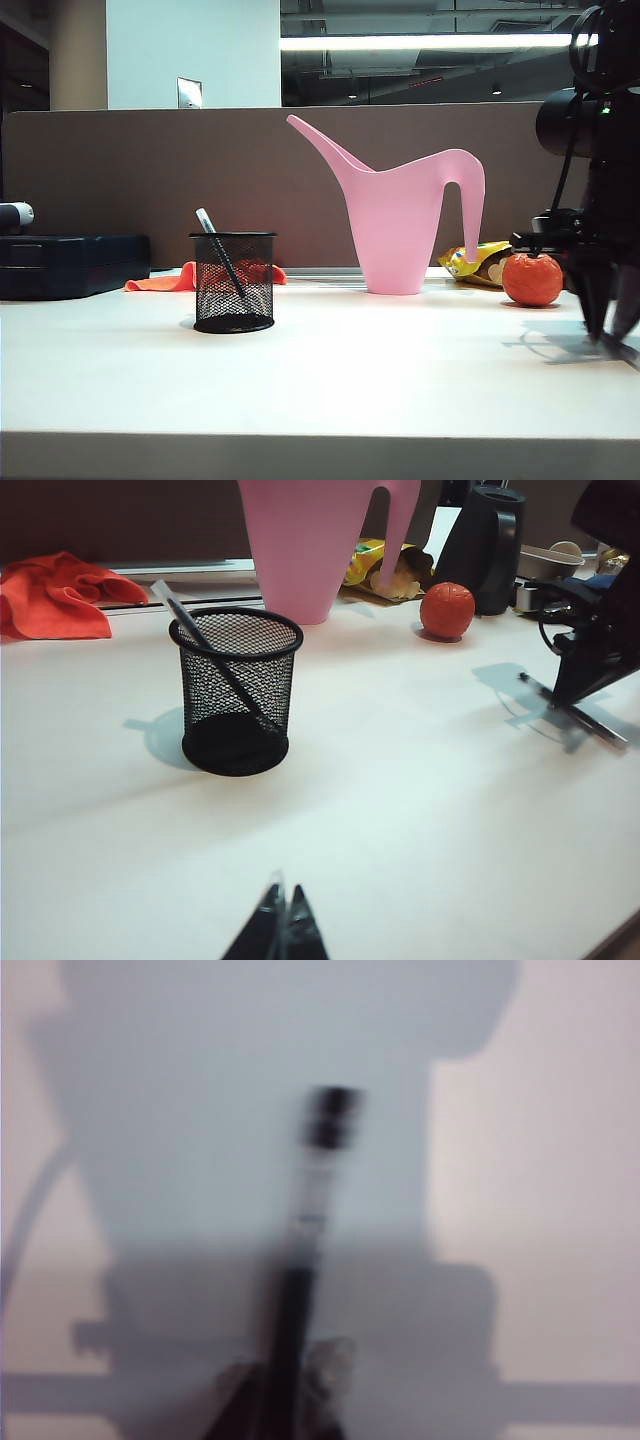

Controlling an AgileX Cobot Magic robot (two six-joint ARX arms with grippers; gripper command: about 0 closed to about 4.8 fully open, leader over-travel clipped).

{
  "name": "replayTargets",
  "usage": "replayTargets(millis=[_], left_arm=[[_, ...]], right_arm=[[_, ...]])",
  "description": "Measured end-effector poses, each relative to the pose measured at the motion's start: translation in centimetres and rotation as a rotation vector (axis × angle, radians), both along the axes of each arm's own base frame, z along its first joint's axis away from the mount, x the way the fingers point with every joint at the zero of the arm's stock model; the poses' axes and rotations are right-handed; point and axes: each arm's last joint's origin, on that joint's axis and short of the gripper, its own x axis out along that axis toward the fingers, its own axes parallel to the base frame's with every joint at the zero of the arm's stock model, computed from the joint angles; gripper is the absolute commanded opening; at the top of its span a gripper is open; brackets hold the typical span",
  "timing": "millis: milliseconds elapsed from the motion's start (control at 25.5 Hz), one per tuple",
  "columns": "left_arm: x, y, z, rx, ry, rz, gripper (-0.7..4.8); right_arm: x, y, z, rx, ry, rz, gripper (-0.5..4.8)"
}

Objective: Pick up a few water-based pens and put them in the pen basket.

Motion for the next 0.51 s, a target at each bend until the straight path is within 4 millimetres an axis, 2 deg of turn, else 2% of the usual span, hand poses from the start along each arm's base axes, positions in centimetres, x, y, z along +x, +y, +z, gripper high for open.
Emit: replayTargets(millis=[313, 470, 509], left_arm=[[0.0, 0.0, 0.0, 0.000, 0.002, 0.000, -0.05], [0.0, 0.0, 0.0, 0.000, 0.003, 0.000, -0.04], [0.0, 0.0, 0.0, 0.000, 0.004, 0.000, -0.04]], right_arm=[[0.5, 0.2, -0.1, 0.065, -0.018, 0.045, -0.08], [0.6, 1.4, -0.4, 0.303, -0.028, 0.159, -0.08], [0.6, 1.6, -0.4, 0.319, -0.029, 0.170, -0.08]])
